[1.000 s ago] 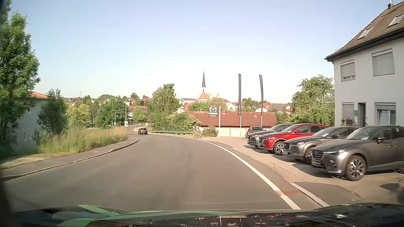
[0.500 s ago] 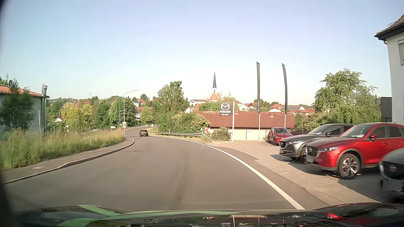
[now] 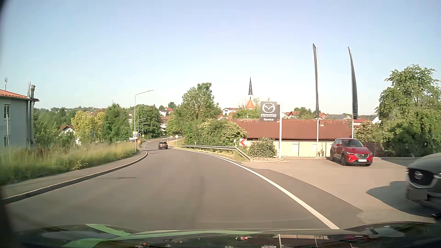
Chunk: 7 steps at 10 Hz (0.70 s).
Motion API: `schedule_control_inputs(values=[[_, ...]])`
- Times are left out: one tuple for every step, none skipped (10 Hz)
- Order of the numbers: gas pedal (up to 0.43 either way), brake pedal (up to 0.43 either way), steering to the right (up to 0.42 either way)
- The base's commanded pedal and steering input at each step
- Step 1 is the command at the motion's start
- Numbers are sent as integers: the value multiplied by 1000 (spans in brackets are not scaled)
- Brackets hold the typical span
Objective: Follow the waypoints while adhering to traffic rules and regulations
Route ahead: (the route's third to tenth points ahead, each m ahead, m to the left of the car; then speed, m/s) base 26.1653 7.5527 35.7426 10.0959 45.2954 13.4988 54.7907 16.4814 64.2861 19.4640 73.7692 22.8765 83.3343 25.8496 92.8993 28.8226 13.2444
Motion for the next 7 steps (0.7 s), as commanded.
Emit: schedule_control_inputs(values=[[98,0,-50],[98,0,-52],[110,0,-54],[118,0,-54],[118,0,-55],[118,0,-55],[87,0,-56]])
